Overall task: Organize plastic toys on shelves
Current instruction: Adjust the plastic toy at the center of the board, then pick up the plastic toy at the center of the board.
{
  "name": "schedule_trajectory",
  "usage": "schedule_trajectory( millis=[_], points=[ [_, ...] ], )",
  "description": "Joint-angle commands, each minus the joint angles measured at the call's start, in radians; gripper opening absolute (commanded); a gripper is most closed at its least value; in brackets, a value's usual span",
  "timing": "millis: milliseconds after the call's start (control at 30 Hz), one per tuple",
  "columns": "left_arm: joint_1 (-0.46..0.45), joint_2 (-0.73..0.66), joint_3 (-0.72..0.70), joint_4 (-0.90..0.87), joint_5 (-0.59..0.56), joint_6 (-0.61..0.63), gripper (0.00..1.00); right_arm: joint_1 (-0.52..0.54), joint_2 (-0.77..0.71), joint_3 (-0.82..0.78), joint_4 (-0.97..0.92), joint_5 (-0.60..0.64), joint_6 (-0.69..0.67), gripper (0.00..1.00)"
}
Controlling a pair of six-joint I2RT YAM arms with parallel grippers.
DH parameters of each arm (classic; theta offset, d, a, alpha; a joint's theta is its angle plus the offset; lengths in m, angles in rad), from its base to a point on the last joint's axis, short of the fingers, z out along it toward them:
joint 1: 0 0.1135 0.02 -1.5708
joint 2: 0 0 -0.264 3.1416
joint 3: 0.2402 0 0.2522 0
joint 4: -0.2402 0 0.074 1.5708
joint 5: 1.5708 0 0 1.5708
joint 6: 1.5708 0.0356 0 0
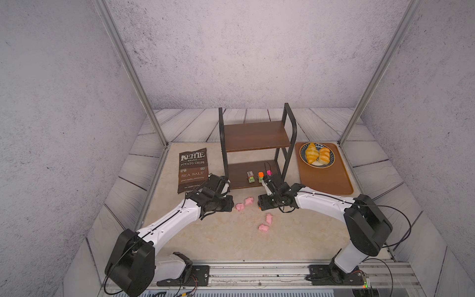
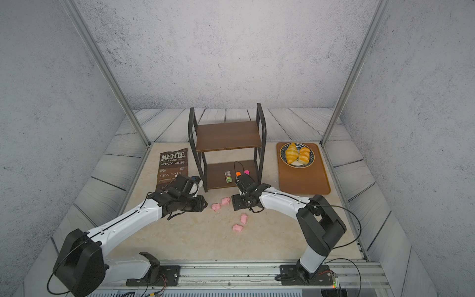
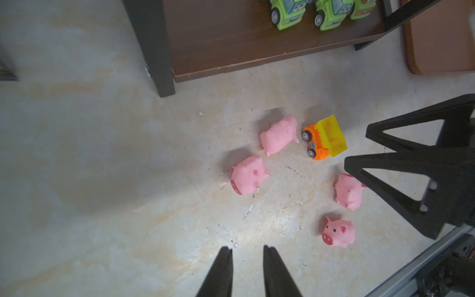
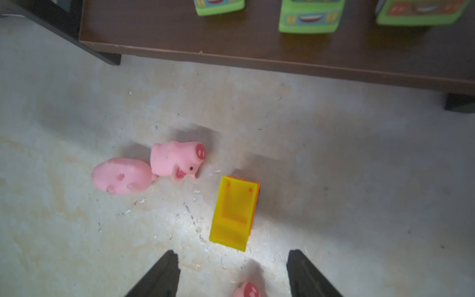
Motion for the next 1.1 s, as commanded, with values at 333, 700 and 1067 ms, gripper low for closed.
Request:
schedule_trajectory(
  millis=[333, 700, 1067],
  points=[
    [0.039, -0.069, -0.038, -0.021, -0.028, 0.004, 0.28, 0.021, 0.165, 0.085, -0.004, 0.082, 0.058, 0.58],
    [0.044, -0.079, -0.043, -0.031, -0.033, 0.012, 0.28, 0.021, 0.207, 0.082, 0.016, 0.108, 0.067, 0.36],
    [0.046, -0.097, -0.049, -0.039, -0.058, 0.012, 0.28, 0.051, 0.072, 0.086, 0.042, 0.056, -0.002, 0.23]
  ],
)
